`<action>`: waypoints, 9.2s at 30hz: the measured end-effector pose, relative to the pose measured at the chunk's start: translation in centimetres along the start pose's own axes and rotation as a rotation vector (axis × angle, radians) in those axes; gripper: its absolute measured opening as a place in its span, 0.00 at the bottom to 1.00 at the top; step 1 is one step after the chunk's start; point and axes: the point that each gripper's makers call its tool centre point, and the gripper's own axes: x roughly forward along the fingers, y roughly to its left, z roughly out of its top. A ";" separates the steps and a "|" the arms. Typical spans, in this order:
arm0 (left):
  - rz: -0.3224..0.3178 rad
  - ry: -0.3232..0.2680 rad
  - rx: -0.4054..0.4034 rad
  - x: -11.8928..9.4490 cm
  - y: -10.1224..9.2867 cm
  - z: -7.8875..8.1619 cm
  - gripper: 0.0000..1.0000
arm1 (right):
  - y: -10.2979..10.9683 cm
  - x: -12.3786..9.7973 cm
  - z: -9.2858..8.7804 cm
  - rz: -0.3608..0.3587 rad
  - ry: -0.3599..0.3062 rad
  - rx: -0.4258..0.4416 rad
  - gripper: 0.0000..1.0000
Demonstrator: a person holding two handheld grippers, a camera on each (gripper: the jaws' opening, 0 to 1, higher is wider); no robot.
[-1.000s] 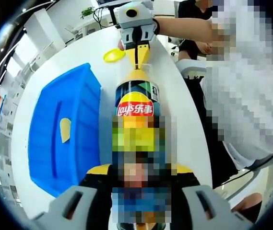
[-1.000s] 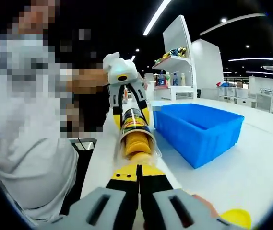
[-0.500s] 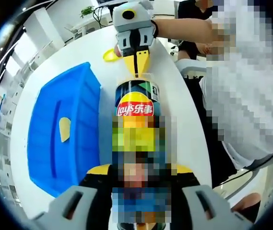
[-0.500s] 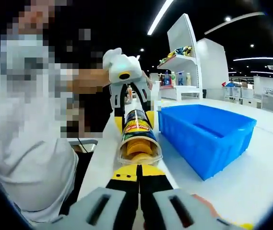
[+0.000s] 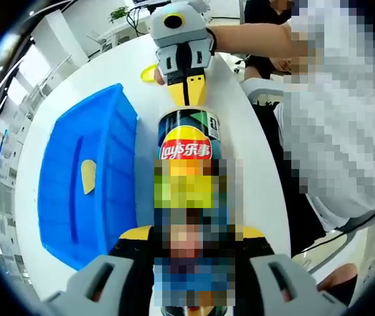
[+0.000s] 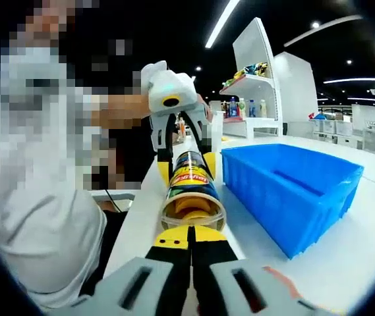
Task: Open the lid of the chip container on the table, take out the chips, place them into the box in front of the container, and close the lid
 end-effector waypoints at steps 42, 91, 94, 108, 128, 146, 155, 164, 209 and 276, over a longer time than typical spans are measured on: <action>0.031 -0.001 0.049 0.0 -0.4 -0.1 0.45 | 1.1 -2.3 -0.3 -0.056 0.003 0.027 0.02; 0.027 0.007 0.078 0.7 -0.1 2.2 0.45 | 2.5 -6.3 -2.2 -0.105 -0.009 0.057 0.08; 0.038 0.006 0.085 0.7 0.0 2.2 0.45 | 2.5 -6.2 -2.2 -0.108 -0.015 0.062 0.08; 0.093 -0.010 0.055 0.6 0.8 1.9 0.44 | 2.7 -6.3 -2.8 -0.118 -0.047 0.094 0.08; 0.242 -0.249 0.024 -2.6 2.0 4.8 0.43 | 2.9 -5.8 -2.1 -0.131 -0.082 0.111 0.08; 0.346 -0.764 -0.176 -10.7 4.8 10.2 0.42 | 2.2 -6.4 -1.3 -0.162 -0.132 0.126 0.08; 0.377 -0.825 -0.175 -11.1 4.8 11.2 0.41 | 1.8 -7.6 0.6 -0.199 -0.195 0.116 0.09; 0.391 -0.878 -0.181 -11.5 4.7 12.0 0.41 | 2.2 -8.5 2.3 -0.230 -0.149 0.057 0.15; 0.325 -1.076 -0.372 -6.5 2.7 9.7 0.42 | 2.1 -11.2 5.9 -0.374 -0.054 -0.028 0.20; 0.370 -1.145 -0.420 -6.9 0.6 4.7 0.65 | -9.0 -17.8 -5.4 -1.077 0.108 0.245 0.61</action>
